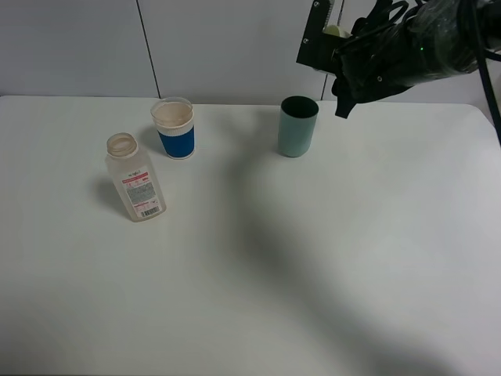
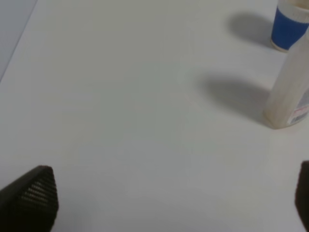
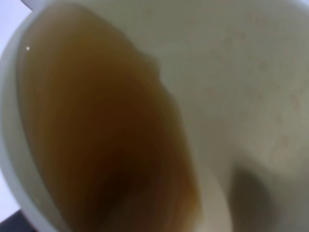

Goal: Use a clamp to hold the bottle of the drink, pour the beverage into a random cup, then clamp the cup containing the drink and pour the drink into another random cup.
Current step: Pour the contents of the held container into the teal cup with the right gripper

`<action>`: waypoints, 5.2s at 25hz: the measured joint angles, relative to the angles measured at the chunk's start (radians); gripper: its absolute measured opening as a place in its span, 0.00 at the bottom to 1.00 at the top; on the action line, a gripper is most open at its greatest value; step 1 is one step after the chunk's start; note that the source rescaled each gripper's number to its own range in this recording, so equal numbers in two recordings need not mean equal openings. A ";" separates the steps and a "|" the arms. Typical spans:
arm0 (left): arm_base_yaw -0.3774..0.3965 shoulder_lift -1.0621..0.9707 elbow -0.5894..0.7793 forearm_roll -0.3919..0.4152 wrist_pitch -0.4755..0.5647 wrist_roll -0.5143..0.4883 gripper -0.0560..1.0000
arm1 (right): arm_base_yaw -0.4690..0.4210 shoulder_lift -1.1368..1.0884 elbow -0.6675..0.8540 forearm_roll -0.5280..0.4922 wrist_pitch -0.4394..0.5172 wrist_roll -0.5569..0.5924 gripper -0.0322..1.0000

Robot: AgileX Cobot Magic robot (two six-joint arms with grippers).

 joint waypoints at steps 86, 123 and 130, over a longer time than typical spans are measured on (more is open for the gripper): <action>0.000 0.000 0.000 0.000 0.000 0.000 1.00 | 0.013 0.000 -0.003 -0.038 0.020 -0.340 0.03; 0.000 0.000 0.000 0.000 0.000 0.000 1.00 | 0.014 0.000 -0.003 -0.041 0.045 -0.691 0.03; 0.000 0.000 0.000 0.000 0.000 0.000 1.00 | 0.014 0.000 -0.003 -0.041 0.045 -0.427 0.03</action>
